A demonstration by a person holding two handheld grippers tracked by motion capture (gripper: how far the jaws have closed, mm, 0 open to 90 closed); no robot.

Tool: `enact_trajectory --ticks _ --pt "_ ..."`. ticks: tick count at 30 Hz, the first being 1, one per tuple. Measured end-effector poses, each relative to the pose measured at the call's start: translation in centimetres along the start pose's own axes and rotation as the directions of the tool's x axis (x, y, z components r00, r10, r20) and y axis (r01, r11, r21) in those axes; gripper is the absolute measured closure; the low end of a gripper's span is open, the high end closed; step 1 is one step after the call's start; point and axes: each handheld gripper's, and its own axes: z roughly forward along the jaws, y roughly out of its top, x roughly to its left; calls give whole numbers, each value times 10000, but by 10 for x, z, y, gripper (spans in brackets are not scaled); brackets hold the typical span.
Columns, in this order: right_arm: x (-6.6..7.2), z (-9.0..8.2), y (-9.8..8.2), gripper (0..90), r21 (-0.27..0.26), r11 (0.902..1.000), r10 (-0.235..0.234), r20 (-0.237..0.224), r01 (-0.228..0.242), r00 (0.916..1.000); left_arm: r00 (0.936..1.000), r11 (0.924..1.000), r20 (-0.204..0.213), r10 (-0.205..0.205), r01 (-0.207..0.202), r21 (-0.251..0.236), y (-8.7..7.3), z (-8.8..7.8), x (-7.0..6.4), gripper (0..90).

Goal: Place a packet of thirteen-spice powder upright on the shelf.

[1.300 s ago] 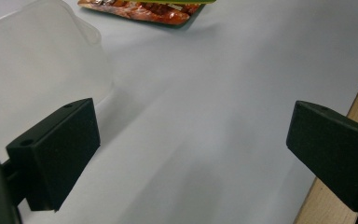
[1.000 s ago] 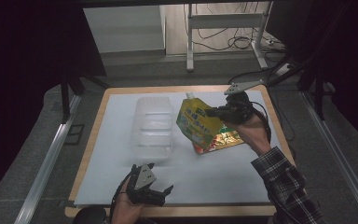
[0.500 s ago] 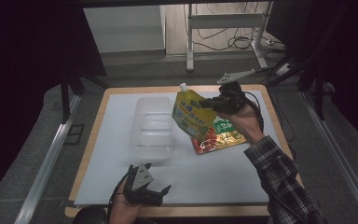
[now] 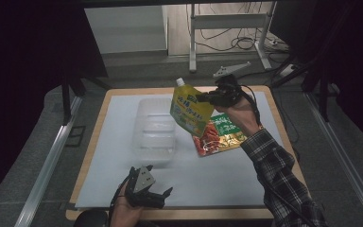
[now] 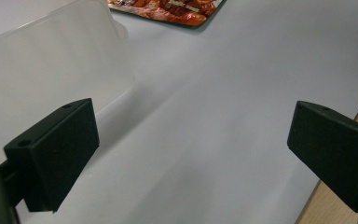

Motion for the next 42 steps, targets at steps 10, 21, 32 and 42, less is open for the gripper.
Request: enact_trajectory --ticks 10,21,32,42 --pt "-7 17 15 888 82 9998 -163 -4 163 9999 9996 9996 -160 -233 230 -191 -2 -3 7 20" --pt "-12 39 27 888 70 9996 -272 -136 273 9995 9996 9995 -160 -216 212 -254 -2 -4 8 20" --pt "-12 63 39 888 5 9995 -320 -233 320 9992 9997 9996 -175 -185 181 -208 -2 -3 8 20" --pt "-10 82 51 889 -59 9994 -333 -224 331 9992 9999 9997 -111 -129 127 -191 -1 -2 6 20"
